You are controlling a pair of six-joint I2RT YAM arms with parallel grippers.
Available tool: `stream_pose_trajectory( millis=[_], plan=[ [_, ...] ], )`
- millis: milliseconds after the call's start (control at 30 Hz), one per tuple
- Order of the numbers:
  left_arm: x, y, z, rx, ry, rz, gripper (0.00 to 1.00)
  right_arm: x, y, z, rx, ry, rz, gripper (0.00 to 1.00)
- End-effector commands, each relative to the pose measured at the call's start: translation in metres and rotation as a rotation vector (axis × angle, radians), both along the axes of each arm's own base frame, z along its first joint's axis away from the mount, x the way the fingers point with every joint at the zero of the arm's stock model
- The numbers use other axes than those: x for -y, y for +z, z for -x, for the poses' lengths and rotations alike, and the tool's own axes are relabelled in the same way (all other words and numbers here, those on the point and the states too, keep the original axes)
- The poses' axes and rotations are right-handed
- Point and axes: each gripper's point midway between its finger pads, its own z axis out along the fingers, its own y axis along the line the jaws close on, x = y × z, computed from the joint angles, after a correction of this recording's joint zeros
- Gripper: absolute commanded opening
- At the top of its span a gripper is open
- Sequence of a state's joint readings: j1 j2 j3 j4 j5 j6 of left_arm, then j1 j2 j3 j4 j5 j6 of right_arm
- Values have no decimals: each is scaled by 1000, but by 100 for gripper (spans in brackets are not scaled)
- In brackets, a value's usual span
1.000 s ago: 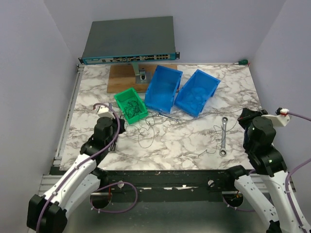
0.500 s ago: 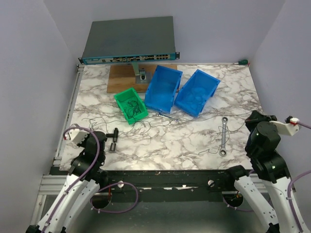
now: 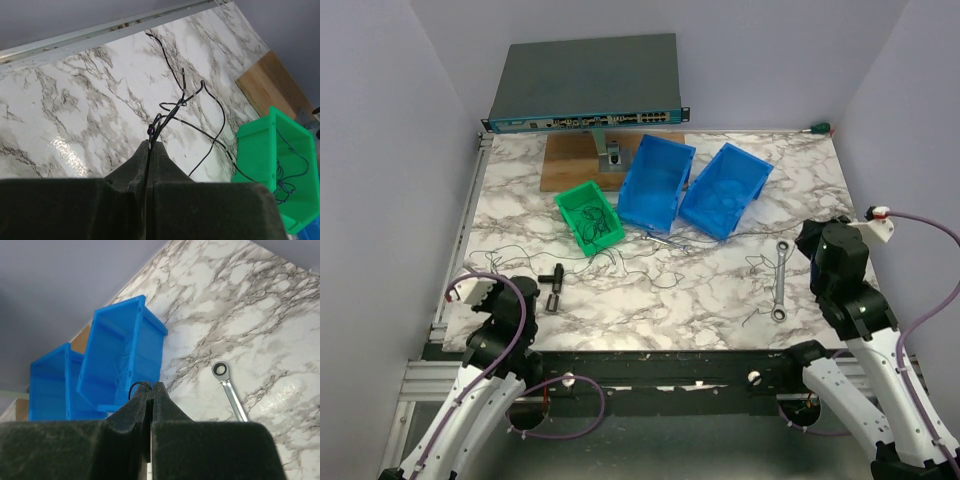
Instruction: Untangle the cables
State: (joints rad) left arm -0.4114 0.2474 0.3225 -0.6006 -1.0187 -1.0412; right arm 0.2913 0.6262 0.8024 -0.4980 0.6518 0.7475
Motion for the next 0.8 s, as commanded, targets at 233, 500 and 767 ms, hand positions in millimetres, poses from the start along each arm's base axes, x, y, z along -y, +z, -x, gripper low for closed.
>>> stream_pose_trajectory(
  millis=[233,500,767],
  plan=[
    [-2,4,-2,-26,-20,-63,0,-35,-46,-3,-85,214,-3,1],
    [-5,6,3,-9,-10,-62,4,-42,-54,-4,-102,246,-15,1],
    [-2,3,2,-7,-22,-45,4,-47,-71,-6,-116,264,-31,1]
  ],
)
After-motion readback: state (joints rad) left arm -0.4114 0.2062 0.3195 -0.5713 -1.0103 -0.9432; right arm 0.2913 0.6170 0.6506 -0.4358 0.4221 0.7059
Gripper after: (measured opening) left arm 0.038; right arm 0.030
